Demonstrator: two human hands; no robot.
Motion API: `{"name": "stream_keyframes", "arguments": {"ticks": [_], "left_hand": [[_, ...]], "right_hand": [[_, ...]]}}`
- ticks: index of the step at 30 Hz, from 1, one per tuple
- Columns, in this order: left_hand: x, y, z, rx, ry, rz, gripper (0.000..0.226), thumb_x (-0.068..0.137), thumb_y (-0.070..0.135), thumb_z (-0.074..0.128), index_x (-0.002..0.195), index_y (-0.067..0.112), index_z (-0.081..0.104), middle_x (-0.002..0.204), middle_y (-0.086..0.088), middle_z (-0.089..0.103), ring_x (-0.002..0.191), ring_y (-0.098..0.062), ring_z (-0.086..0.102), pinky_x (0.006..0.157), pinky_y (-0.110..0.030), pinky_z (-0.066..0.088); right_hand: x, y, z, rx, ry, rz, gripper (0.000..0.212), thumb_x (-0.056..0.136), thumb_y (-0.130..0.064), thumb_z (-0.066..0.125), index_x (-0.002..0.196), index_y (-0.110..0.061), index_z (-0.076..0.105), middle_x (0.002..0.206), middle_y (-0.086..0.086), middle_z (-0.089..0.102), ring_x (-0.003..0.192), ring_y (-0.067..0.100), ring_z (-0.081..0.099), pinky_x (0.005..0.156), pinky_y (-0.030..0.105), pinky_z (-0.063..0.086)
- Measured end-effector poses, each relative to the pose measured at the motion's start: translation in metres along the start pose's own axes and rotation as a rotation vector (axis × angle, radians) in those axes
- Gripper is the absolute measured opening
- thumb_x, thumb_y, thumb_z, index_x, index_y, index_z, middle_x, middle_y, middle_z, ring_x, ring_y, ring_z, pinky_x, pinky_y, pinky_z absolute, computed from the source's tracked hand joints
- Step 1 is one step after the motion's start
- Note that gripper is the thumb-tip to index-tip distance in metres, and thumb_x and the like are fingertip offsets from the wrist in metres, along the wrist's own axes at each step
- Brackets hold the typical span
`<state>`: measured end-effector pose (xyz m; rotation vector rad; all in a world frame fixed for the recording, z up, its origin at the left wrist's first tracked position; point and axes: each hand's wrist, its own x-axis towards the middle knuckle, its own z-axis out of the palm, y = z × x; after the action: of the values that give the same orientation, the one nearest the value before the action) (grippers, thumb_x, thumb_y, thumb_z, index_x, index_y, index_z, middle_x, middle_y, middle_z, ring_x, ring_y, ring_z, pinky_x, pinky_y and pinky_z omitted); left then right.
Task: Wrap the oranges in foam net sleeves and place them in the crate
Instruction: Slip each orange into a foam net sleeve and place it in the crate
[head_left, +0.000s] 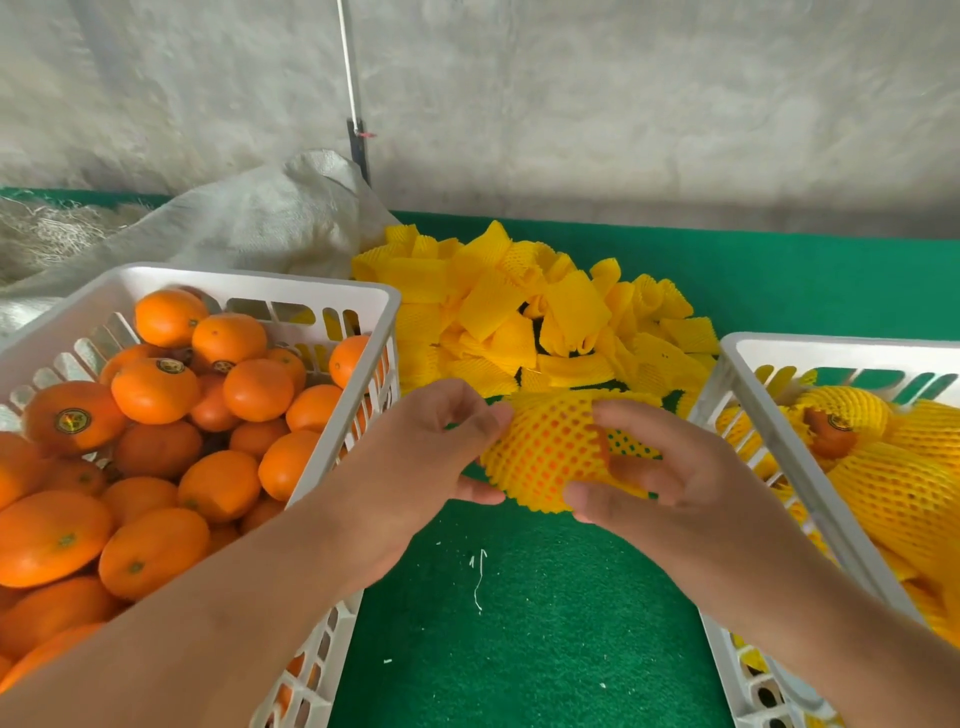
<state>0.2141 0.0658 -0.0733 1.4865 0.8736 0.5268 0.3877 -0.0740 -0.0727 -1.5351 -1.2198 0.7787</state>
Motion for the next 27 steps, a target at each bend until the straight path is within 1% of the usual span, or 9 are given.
{"name": "stream_keyframes", "arguments": {"ticks": [2, 6, 10, 12, 16, 20, 22, 25, 27], "left_hand": [[0.002, -0.002, -0.003, 0.058, 0.015, 0.039, 0.037, 0.101, 0.037, 0.066, 0.094, 0.002, 0.058, 0.094, -0.006, 0.072, 0.086, -0.02, 0.075, 0.082, -0.039, 0.066], [0.0, -0.003, -0.003, 0.088, 0.014, 0.121, 0.047, 0.087, 0.055, 0.077, 0.099, 0.013, 0.06, 0.096, -0.001, 0.076, 0.09, -0.017, 0.075, 0.077, -0.035, 0.065], [-0.008, 0.0, -0.004, 0.435, -0.094, 0.313, 0.097, 0.058, 0.079, 0.085, 0.141, 0.067, 0.036, 0.141, 0.035, 0.044, 0.129, 0.006, 0.051, 0.094, -0.032, 0.055], [-0.011, -0.002, 0.0, 0.634, -0.149, 0.434, 0.108, 0.058, 0.071, 0.091, 0.146, 0.07, 0.027, 0.152, 0.039, 0.023, 0.14, 0.01, 0.034, 0.105, -0.025, 0.041], [-0.013, -0.003, 0.003, 0.726, -0.116, 0.494, 0.091, 0.066, 0.064, 0.09, 0.139, 0.061, 0.035, 0.129, 0.037, 0.046, 0.119, 0.016, 0.046, 0.082, 0.0, 0.042], [-0.012, -0.007, 0.0, 0.655, -0.04, 0.419, 0.089, 0.065, 0.058, 0.092, 0.131, 0.061, 0.033, 0.117, 0.028, 0.055, 0.105, 0.011, 0.056, 0.071, -0.01, 0.054], [-0.01, -0.009, -0.002, 0.653, -0.022, 0.374, 0.088, 0.061, 0.062, 0.092, 0.125, 0.058, 0.031, 0.114, 0.027, 0.055, 0.104, 0.013, 0.055, 0.068, -0.008, 0.053], [-0.009, -0.01, -0.004, 0.689, -0.078, 0.383, 0.078, 0.064, 0.073, 0.085, 0.125, 0.056, 0.04, 0.116, 0.031, 0.053, 0.103, 0.012, 0.055, 0.076, -0.006, 0.047], [-0.01, -0.011, -0.003, 0.665, -0.164, 0.373, 0.073, 0.07, 0.072, 0.081, 0.132, 0.062, 0.046, 0.121, 0.038, 0.054, 0.11, 0.012, 0.054, 0.085, -0.003, 0.043]], "right_hand": [[-0.002, 0.001, 0.002, -0.083, 0.005, 0.005, 0.05, 0.081, -0.042, 0.085, 0.113, -0.07, 0.06, 0.118, -0.032, 0.07, 0.105, -0.01, 0.069, 0.077, 0.006, 0.053], [-0.001, 0.001, 0.002, -0.056, 0.031, 0.018, 0.055, 0.078, -0.044, 0.089, 0.125, -0.041, 0.06, 0.125, -0.014, 0.072, 0.103, 0.007, 0.076, 0.088, 0.038, 0.061], [0.003, 0.001, -0.005, 0.007, 0.044, 0.06, 0.057, 0.079, -0.048, 0.087, 0.129, -0.036, 0.061, 0.125, -0.01, 0.073, 0.108, 0.012, 0.075, 0.098, 0.048, 0.058], [0.002, 0.002, -0.006, 0.092, -0.028, 0.075, 0.061, 0.079, -0.048, 0.085, 0.133, -0.035, 0.06, 0.127, -0.006, 0.073, 0.112, 0.017, 0.074, 0.099, 0.048, 0.059], [-0.001, 0.0, -0.001, 0.158, -0.127, 0.108, 0.054, 0.084, -0.042, 0.086, 0.132, -0.032, 0.062, 0.127, -0.004, 0.074, 0.112, 0.018, 0.075, 0.087, 0.041, 0.065], [-0.002, 0.002, 0.001, -0.303, 0.195, -0.043, 0.048, 0.077, -0.071, 0.08, 0.116, -0.046, 0.069, 0.113, -0.026, 0.072, 0.097, -0.001, 0.073, 0.071, 0.028, 0.063], [-0.002, 0.002, -0.003, -0.363, 0.28, -0.135, 0.061, 0.072, -0.078, 0.077, 0.126, -0.056, 0.059, 0.124, -0.031, 0.063, 0.109, -0.006, 0.065, 0.074, 0.014, 0.057], [0.0, 0.004, -0.003, -0.33, 0.058, -0.136, 0.094, 0.07, -0.077, 0.08, 0.15, -0.067, 0.03, 0.152, -0.039, 0.036, 0.141, -0.01, 0.04, 0.099, 0.024, 0.045], [0.001, 0.007, 0.001, -0.336, -0.14, -0.074, 0.095, 0.073, -0.077, 0.079, 0.151, -0.07, 0.026, 0.149, -0.045, 0.035, 0.139, -0.018, 0.035, 0.103, 0.024, 0.04]]}}
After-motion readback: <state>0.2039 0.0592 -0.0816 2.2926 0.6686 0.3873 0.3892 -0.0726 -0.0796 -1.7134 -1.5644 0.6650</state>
